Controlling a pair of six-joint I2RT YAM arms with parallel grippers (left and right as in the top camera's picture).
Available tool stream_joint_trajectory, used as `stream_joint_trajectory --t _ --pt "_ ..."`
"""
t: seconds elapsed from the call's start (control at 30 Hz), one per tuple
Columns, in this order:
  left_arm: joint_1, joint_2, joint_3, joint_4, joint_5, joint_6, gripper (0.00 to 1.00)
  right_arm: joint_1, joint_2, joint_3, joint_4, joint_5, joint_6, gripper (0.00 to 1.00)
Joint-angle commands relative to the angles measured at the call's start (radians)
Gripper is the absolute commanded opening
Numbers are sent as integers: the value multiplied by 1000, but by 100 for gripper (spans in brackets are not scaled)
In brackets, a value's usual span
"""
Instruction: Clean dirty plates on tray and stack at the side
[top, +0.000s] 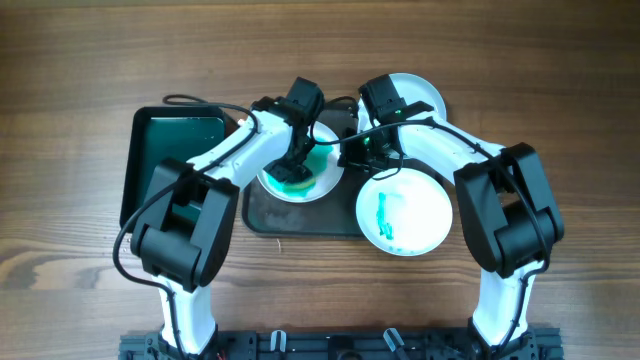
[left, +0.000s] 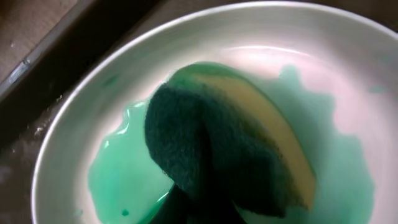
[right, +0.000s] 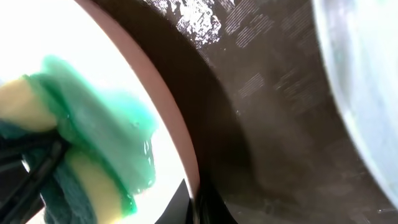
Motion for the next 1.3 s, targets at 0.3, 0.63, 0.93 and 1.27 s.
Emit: stream_joint_trajectory --t 0.3,0.63,0.93,1.27 --pt "-2 24 -26 243 340 1327 4 -3 35 -42 -22 45 -2 4" --pt "186 23 97 -63 24 726 4 -3 35 -42 -25 45 -2 4" --pt "229 -57 461 -449 154 744 4 3 -19 -18 -71 36 -89 4" --pt "275 -106 468 -435 170 775 4 262 -390 -17 -204 801 -26 4"
